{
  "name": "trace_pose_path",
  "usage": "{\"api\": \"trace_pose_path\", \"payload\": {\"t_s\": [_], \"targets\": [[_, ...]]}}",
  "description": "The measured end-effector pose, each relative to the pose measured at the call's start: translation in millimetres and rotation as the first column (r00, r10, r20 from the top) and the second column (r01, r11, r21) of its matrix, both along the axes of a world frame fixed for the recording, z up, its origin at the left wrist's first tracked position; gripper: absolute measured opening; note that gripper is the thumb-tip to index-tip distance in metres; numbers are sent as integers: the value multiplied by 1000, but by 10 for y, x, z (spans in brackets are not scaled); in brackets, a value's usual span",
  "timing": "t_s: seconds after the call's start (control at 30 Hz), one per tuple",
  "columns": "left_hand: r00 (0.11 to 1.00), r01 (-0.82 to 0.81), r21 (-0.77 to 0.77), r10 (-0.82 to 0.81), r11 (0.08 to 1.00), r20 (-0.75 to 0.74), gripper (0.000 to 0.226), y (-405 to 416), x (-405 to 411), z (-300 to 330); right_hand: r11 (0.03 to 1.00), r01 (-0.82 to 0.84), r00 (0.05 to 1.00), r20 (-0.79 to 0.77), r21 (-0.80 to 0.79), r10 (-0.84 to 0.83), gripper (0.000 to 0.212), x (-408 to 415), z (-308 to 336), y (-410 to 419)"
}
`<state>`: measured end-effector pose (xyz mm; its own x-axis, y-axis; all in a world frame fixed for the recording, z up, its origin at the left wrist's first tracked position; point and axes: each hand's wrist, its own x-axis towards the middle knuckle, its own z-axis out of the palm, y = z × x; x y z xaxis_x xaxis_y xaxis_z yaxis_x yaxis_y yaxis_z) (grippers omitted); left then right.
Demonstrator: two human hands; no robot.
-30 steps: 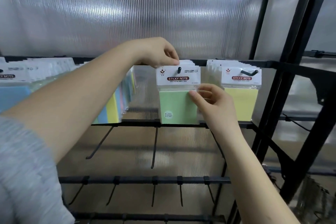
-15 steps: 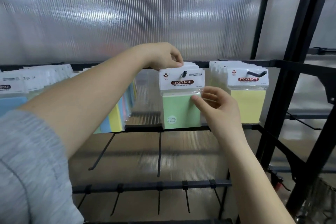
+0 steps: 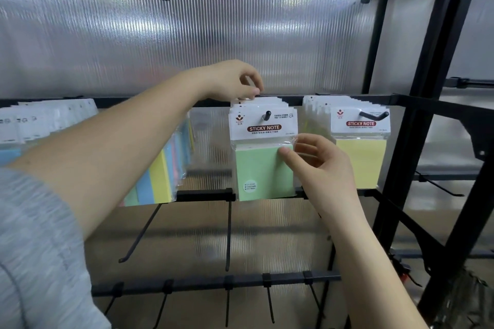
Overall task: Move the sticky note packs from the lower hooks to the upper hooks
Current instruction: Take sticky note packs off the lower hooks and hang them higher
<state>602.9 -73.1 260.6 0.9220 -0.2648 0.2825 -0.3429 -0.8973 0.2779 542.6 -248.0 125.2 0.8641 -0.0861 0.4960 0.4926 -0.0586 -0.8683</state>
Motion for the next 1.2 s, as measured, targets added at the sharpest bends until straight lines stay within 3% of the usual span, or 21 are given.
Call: {"api": "trace_pose_path", "payload": {"t_s": [0.17, 0.37, 0.63, 0.83, 1.03, 1.2], "targets": [[995, -97, 125, 98, 987, 3, 22, -21, 108, -25, 999, 17, 1000, 12, -28, -16, 19, 14, -7, -3], [992, -125, 103, 125, 987, -2, 23, -34, 208, -56, 999, 22, 1000, 17, -48, -21, 21, 13, -7, -9], [999, -52, -73, 53, 996, 7, 12, 13, 226, -110, 998, 18, 1000, 17, -59, -17, 20, -11, 3, -22], [982, -36, -141, 9, 989, -187, 11, 44, 111, 4, 998, 6, 1000, 17, -67, -5, 17, -58, 9, -53], [992, -119, 64, 121, 991, -35, 27, -88, 227, -54, 997, 21, 1000, 5, -78, -21, 22, -60, -20, -53], [987, -160, 63, 160, 985, 18, 25, -188, 267, -93, 995, 59, 998, 11, -80, -59, 19, -77, -55, -77]]}}
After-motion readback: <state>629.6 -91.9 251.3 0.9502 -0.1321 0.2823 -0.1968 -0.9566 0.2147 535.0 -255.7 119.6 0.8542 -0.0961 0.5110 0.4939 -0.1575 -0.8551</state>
